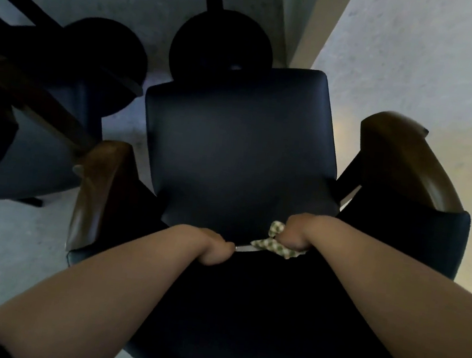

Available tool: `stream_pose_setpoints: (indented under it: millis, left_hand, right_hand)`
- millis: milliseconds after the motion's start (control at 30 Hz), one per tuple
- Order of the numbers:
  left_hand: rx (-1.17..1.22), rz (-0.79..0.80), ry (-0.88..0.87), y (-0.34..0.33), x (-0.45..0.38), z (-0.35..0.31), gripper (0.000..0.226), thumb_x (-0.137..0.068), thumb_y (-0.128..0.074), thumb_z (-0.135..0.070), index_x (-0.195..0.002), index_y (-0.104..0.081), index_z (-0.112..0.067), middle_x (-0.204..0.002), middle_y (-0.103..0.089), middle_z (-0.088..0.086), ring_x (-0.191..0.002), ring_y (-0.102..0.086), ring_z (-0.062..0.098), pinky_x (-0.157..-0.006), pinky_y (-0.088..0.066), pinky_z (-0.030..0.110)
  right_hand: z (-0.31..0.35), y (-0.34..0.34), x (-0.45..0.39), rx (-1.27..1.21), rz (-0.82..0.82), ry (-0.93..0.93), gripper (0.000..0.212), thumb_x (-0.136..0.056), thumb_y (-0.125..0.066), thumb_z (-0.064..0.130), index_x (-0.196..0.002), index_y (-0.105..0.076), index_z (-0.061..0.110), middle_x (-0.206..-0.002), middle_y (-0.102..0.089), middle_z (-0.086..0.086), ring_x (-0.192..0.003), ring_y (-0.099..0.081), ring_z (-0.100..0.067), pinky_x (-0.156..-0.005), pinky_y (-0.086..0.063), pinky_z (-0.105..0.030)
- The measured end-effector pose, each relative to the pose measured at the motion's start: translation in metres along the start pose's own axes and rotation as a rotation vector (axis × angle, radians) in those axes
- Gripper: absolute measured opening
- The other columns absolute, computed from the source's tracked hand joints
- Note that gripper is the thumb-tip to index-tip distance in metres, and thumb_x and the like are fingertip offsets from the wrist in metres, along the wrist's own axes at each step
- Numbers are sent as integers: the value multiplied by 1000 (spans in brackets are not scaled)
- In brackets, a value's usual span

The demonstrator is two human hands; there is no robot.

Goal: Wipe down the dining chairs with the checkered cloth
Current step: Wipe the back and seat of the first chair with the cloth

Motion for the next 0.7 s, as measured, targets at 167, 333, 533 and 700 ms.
stream_pose_setpoints:
  millis: [167,333,533,700]
  left_hand:
    - [33,0,-1,-25,-4,-10,62,-100,-16,-46,-145,-41,-13,-150,-41,13,-134,-41,29,-108,-33,40]
    - [23,-131,7,-31,0,-15,52,-104,-24,-36,-136,-50,-5,-144,-48,17,-130,-46,33,-107,-37,37]
    - [201,-528,-58,-5,75,19,30,-98,-47,-32,-122,-59,-19,-125,-61,9,-113,-56,27,-96,-45,35]
    - [267,-1324,39,-6,161,69,39,-86,-59,-14,-125,-60,-9,-130,-57,12,-124,-50,31,-105,-38,39]
  right_hand:
    - [-14,-29,-9,11,-23,-24,65,-85,-40,55,-135,-50,15,-140,-50,-8,-123,-50,-27,-103,-38,-40]
    - [-13,-36,-15,-25,-83,32,64,-87,-44,52,-130,-54,7,-136,-53,-12,-119,-54,-29,-95,-42,-31]
    - [3,-12,9,-217,-354,175,30,-91,-47,28,-104,-64,7,-109,-63,-15,-98,-61,-31,-71,-42,-28]
    - [36,2,49,-471,-706,416,18,-84,-54,23,-73,-56,10,-77,-61,-6,-80,-61,-30,-63,-40,-29]
Point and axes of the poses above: each hand's wrist, its own x-axis away from the middle knuckle, its own y-axis out of the back of the hand, z = x × y, the point moved 4 cm from there along -x, towards the middle knuckle
